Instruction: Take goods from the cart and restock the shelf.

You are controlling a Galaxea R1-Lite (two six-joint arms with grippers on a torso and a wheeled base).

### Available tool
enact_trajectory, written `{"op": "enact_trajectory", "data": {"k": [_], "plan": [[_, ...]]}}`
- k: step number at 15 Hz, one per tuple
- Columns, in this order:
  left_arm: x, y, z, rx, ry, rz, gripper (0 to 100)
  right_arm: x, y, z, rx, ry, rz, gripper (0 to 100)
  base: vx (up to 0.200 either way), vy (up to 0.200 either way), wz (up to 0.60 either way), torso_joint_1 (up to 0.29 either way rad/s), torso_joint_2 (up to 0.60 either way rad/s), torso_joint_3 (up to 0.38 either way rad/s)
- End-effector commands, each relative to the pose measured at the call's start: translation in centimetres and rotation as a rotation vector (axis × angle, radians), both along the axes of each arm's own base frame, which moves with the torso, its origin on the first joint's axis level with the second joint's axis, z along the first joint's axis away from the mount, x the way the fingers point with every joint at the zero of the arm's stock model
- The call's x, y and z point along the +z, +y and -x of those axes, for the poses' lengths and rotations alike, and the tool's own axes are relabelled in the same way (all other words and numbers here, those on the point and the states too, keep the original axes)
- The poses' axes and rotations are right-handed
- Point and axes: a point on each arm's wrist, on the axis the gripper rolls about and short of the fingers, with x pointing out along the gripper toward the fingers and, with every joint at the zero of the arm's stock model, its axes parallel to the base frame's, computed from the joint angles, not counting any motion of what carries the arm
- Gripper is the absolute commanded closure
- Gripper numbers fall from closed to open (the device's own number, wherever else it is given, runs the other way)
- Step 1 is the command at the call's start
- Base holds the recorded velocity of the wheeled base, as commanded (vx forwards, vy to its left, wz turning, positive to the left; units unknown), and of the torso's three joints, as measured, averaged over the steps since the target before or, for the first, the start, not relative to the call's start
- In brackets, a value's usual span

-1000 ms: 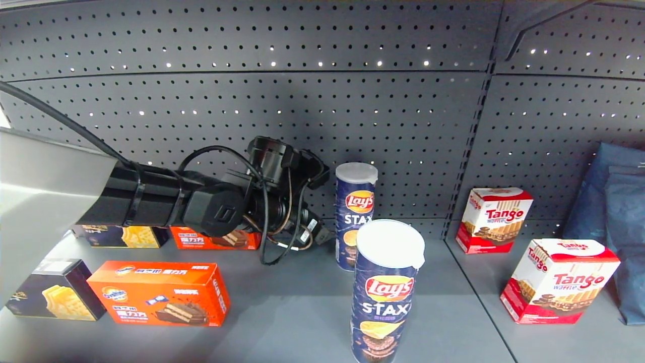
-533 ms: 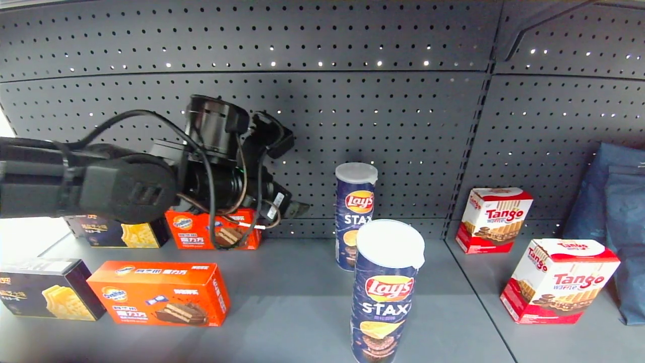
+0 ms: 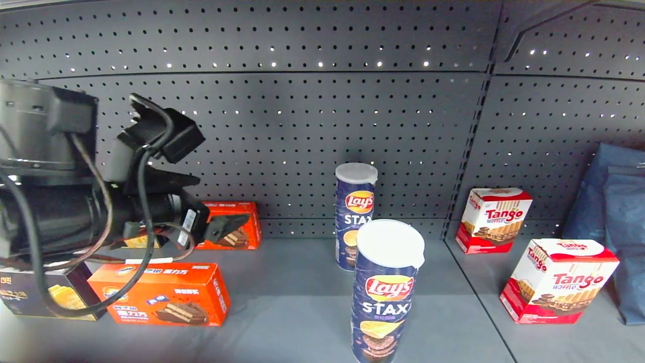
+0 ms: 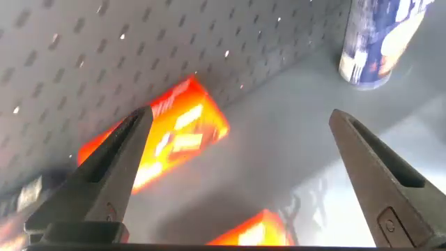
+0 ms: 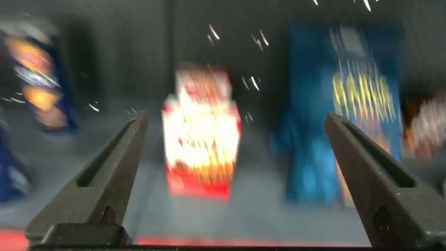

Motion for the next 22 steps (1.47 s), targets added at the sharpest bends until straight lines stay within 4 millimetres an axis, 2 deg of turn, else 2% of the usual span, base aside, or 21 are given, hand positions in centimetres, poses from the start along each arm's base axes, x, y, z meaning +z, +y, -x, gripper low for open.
{"op": "enact_trajectory", "data": {"k": [1, 3, 5, 6, 7, 9, 10, 14, 18, 22], "plan": [[0.3, 1.9, 3.2, 0.033, -0.037, 0.016, 0, 1.0, 1.3, -4.8, 0.189, 0.156, 0.049, 0, 0.0, 0.0, 0.0, 0.0, 0.0, 0.0], [-0.2, 2.8, 4.1, 0.054, -0.048, 0.022, 0, 0.6, 2.8, -6.7, 0.294, 0.209, 0.104, 0, 0.0, 0.0, 0.0, 0.0, 0.0, 0.0], [-0.5, 3.0, 4.2, 0.061, -0.076, 0.034, 0, 0.7, 4.8, -8.4, 0.354, 0.198, 0.131, 0, 0.0, 0.0, 0.0, 0.0, 0.0, 0.0], [-0.5, 3.0, 4.0, 0.042, -0.125, 0.058, 0, 0.6, 7.2, -9.8, 0.397, 0.188, 0.137, 0, 0.0, 0.0, 0.0, 0.0, 0.0, 0.0], [-0.6, 2.9, 3.9, 0.038, -0.139, 0.064, 0, 0.5, 8.1, -10.4, 0.412, 0.184, 0.138, 0, 0.0, 0.0, 0.0, 0.0, 0.0, 0.0], [-0.7, 2.8, 3.5, 0.034, -0.165, 0.073, 0, -0.6, 12.1, -12.8, 0.475, 0.169, 0.134, 0, 0.0, 0.0, 0.0, 0.0, 0.0, 0.0], [-0.7, 2.8, 3.4, 0.034, -0.166, 0.073, 0, -0.9, 12.8, -13.1, 0.488, 0.166, 0.129, 0, 0.0, 0.0, 0.0, 0.0, 0.0, 0.0], [-0.6, 3.4, 3.2, 0.061, -0.167, 0.088, 0, -3.0, 13.1, -13.2, 0.498, 0.231, 0.167, 0, 0.0, 0.0, 0.0, 0.0, 0.0, 0.0], [-0.6, 3.6, 3.1, 0.069, -0.162, 0.087, 0, -5.7, 11.6, -11.9, 0.488, 0.307, 0.209, 0, 0.0, 0.0, 0.0, 0.0, 0.0, 0.0], [-0.7, 4.0, 2.6, 0.057, -0.153, 0.096, 0, -7.7, 11.1, -11.3, 0.489, 0.369, 0.248, 0, 0.0, 0.0, 0.0, 0.0, 0.0, 0.0]]}}
